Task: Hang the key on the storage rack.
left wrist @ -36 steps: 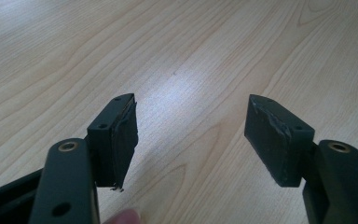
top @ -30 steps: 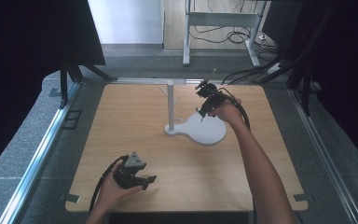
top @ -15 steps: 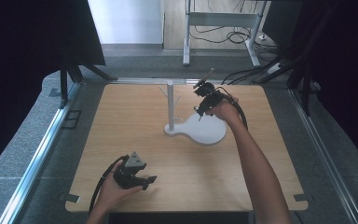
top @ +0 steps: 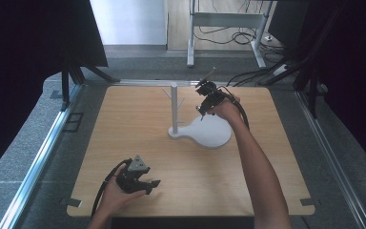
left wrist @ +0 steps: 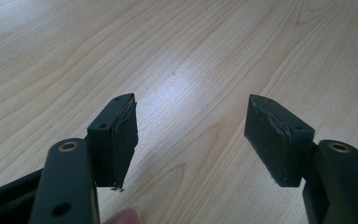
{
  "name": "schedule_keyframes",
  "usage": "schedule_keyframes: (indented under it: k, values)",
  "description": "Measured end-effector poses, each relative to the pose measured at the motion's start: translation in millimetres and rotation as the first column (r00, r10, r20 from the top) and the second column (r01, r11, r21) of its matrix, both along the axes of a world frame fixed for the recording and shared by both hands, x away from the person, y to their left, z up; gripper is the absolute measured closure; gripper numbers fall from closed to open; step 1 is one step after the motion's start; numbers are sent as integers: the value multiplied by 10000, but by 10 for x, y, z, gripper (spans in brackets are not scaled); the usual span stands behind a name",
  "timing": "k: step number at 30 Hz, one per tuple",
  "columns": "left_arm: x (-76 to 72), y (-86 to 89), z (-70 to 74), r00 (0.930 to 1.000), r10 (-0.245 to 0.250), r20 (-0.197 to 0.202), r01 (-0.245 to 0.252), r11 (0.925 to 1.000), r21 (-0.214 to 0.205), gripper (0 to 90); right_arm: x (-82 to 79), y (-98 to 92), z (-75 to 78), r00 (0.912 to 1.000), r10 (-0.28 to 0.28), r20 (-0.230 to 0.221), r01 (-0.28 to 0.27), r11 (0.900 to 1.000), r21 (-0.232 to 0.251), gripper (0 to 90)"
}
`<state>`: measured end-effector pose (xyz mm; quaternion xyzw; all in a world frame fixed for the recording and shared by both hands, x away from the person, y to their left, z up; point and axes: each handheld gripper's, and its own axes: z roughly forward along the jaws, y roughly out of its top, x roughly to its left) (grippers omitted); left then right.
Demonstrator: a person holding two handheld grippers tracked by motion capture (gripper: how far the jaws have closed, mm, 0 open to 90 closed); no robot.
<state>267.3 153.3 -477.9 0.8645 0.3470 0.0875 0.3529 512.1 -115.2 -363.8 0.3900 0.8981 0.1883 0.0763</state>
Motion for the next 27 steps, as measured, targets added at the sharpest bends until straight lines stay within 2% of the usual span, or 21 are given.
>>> schedule_keyframes:
  k: [13, 27]
  values:
    - [-6, 3, 10, 10000, -54, 13, 54, 10000, -64, 351, 105, 182, 3, 10000, 14, 68, -14, 10000, -37, 852]
    - [-9, 6, 15, 10000, -81, 9, 81, 9999, -92, 351, 189, 301, 78, 9995, -35, 300, 34, 10000, 31, 852]
